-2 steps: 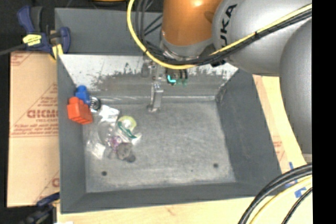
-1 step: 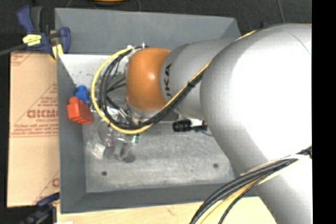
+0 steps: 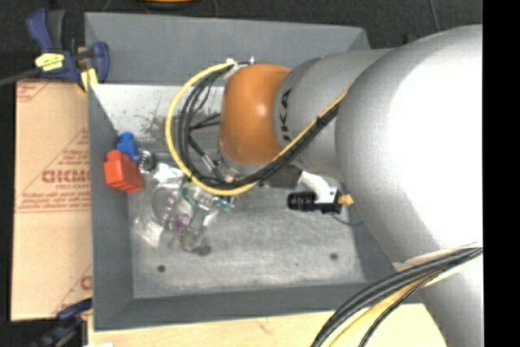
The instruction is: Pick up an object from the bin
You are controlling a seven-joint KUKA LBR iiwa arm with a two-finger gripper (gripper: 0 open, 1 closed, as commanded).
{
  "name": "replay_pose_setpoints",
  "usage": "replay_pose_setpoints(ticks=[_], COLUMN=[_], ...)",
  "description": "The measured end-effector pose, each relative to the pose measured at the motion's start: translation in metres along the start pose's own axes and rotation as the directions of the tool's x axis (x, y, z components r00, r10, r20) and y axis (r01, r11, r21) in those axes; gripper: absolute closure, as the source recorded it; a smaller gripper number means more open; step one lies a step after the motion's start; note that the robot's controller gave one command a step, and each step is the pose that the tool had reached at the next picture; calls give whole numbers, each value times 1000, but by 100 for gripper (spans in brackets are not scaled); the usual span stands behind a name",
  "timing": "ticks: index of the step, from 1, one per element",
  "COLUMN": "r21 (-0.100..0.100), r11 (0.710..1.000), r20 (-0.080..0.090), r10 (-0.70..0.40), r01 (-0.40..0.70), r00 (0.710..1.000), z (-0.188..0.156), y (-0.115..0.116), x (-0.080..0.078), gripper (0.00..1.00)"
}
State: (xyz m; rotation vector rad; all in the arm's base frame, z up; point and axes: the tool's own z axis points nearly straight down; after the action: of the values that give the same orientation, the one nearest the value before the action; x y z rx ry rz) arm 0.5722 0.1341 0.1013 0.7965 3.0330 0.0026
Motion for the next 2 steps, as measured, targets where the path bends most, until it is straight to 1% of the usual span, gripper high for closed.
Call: replay_pose_setpoints(ticks=[1, 2], r21=[1, 1], r11=[978, 953], r20=[-1, -1], r10=[209, 304], r01=[-209, -304], r00=[978, 953], z=[1, 28], y=[28, 23], x=[-21, 9], gripper=[0, 0])
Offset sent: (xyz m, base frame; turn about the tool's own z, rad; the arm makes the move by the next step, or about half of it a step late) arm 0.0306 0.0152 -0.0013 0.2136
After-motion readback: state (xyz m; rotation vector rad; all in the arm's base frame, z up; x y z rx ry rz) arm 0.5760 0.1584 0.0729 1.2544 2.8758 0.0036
